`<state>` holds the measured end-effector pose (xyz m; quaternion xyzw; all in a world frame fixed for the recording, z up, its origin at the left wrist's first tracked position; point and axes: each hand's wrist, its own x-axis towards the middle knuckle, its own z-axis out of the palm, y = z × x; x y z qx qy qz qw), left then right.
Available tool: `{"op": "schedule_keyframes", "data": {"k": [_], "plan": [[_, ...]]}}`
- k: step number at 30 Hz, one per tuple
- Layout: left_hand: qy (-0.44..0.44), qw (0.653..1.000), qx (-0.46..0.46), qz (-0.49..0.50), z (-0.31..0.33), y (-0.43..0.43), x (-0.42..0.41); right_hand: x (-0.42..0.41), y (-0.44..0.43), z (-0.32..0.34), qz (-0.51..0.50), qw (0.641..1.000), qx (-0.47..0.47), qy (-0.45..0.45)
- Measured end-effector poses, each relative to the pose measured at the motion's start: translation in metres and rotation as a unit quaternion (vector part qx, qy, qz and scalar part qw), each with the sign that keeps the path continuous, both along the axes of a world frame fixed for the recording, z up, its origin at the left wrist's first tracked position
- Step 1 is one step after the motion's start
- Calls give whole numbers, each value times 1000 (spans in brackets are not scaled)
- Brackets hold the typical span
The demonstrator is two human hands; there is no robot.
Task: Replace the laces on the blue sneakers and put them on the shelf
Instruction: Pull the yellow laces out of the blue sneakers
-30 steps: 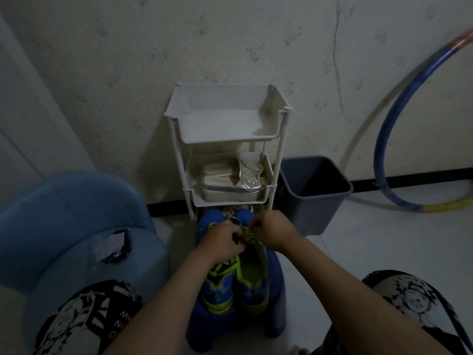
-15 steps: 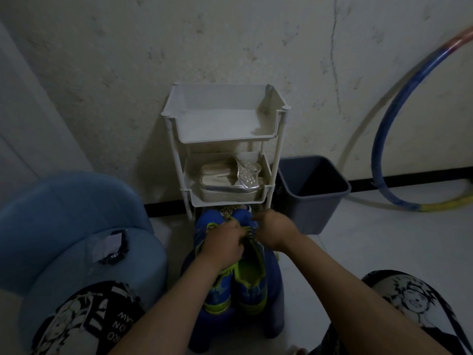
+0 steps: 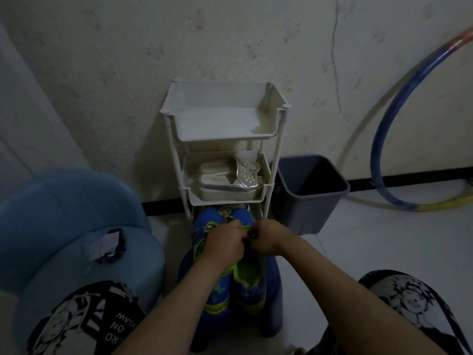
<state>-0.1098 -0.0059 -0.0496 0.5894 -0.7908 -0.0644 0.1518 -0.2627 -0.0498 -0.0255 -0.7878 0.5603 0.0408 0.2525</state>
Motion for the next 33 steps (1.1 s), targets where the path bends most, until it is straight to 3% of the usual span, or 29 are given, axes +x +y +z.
{"op": "schedule_keyframes", "data": {"k": [4, 8, 11, 15, 18, 21, 24, 26, 29, 30, 31, 33], "plan": [[-53, 998, -7, -14, -1, 2, -1, 0, 0, 0, -3, 1000, -1, -8], [-47, 999, 0, 10, -1, 0, -4, 0, 1, 0, -2, 1000, 4, -14], [53, 996, 15, 71, -1, -3, -9, -2, 1, 0, -6, 1000, 1, -10], [176, 957, 19, 232, 6, -7, -6, -3, 1, 4, 5, 1000, 10, -3], [174, 965, 34, 191, 6, -9, 3, -2, 3, 4, 2, 1000, 10, -6], [111, 987, 27, 112, 5, -11, 8, 1, 7, 4, 10, 1000, -4, -21], [102, 985, 43, 129, 5, -13, 9, 3, 9, 2, 31, 999, -34, -10], [194, 957, 96, 194, 7, -15, 7, 3, 10, 2, 30, 999, -42, 0], [427, 836, 152, 310, 13, -22, 11, 1, 10, 4, 20, 999, -40, 0], [461, 810, 148, 331, 15, -24, 14, 1, 10, 4, 16, 999, -37, -3], [461, 809, 142, 335, 16, -25, 16, 0, 10, 4, 13, 999, -35, -6], [409, 847, 134, 312, 13, -25, 18, 1, 10, 3, 5, 999, -40, -11]]}}
